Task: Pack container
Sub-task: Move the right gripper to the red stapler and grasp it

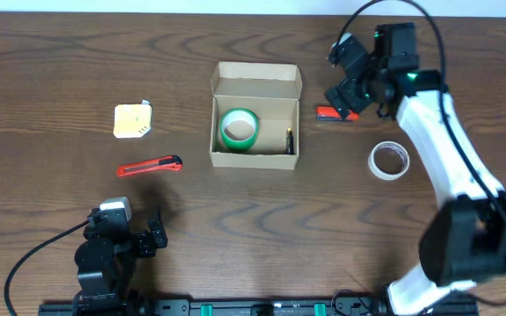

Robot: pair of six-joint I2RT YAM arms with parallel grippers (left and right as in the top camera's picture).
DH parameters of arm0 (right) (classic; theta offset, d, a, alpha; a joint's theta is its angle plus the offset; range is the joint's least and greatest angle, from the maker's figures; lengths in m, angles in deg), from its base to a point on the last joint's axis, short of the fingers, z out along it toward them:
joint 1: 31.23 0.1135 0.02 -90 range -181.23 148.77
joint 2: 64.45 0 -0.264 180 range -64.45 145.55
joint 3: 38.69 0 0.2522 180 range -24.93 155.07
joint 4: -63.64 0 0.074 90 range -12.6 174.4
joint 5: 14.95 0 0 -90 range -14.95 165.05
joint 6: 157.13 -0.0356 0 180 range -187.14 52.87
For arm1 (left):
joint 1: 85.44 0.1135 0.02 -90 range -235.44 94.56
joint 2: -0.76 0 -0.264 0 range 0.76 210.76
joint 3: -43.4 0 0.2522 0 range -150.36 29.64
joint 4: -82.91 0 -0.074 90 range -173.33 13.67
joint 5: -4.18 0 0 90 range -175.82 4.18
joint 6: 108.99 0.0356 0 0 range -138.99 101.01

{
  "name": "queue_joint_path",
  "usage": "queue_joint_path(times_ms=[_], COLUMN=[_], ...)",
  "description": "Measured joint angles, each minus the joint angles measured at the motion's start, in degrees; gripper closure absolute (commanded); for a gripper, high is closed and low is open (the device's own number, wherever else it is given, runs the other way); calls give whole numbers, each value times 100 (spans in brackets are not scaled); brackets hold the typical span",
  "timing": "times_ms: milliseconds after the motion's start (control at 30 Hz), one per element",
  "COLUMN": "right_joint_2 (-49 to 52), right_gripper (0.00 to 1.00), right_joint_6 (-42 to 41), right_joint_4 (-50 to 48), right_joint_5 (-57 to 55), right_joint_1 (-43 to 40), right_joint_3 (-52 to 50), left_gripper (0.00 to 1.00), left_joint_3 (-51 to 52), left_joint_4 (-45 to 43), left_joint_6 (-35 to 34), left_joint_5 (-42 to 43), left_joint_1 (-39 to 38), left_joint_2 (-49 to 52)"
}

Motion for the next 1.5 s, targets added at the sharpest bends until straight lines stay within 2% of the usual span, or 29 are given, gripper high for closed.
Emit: queue_joint_path(times_ms=[200,433,733,1200,1500], right_joint_2=[643,1029,1408,1827,1867], right_gripper=[1,2,1,12,12], right_joint_6=[420,885,1484,1661,1609], right_joint_4=[-72,120,-85,-439,-669], right_joint_5=[140,400,538,857,918], right_joint_1=[-151,-457,-557,-557,-557], right_joint_3=[0,0,0,0,0], left_gripper=[5,5,5,5,5], left_joint_3=[0,0,0,0,0], left_joint_4=[0,0,0,0,0], left_joint_6=[0,0,0,0,0], left_joint_5=[2,0,2,0,2], left_joint_1=[0,0,0,0,0], left_joint_2=[0,0,0,0,0])
